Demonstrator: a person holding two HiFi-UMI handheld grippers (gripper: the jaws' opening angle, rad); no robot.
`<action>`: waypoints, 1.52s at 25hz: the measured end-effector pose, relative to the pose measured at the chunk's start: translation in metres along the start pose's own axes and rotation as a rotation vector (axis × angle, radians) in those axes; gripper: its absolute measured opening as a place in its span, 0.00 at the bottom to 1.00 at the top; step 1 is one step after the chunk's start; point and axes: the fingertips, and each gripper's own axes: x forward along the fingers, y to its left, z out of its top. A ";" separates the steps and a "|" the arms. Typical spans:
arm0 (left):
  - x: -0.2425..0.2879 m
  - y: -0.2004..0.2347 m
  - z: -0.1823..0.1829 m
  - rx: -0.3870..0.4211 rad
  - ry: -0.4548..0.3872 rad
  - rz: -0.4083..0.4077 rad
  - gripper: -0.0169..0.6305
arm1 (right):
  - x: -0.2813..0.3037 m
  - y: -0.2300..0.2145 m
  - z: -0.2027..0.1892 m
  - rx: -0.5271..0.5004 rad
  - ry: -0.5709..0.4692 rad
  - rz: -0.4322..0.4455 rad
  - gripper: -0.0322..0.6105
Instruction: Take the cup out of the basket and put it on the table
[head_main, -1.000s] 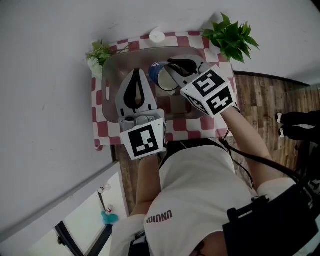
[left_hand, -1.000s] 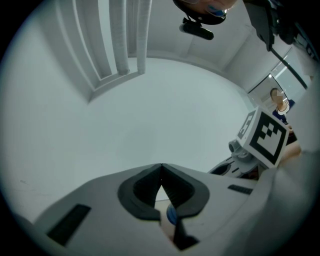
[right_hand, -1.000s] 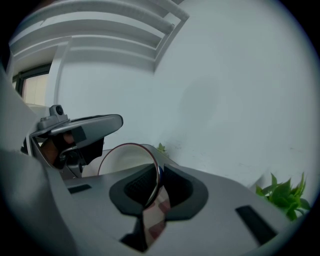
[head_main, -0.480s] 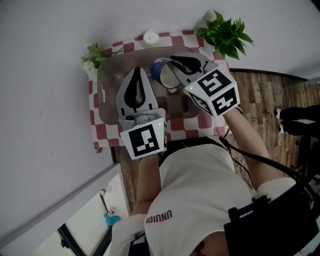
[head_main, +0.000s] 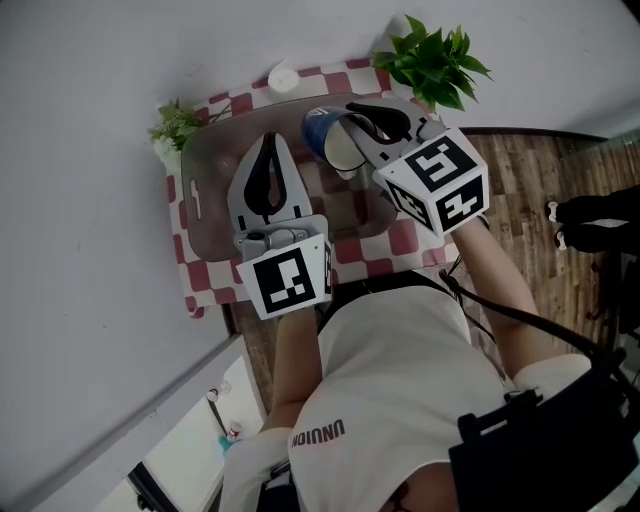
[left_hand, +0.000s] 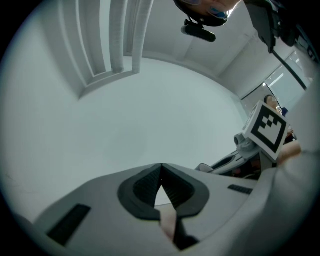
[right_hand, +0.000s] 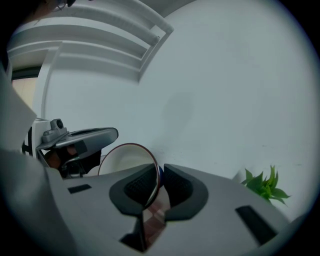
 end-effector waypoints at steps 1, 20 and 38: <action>0.002 -0.003 0.001 -0.003 -0.001 -0.008 0.04 | -0.003 -0.003 0.000 0.005 -0.002 -0.008 0.14; 0.021 -0.027 0.001 -0.019 -0.004 -0.089 0.04 | -0.039 -0.055 -0.005 0.086 -0.031 -0.152 0.14; 0.033 -0.035 -0.005 -0.028 0.007 -0.120 0.04 | -0.061 -0.103 -0.035 0.151 0.012 -0.292 0.14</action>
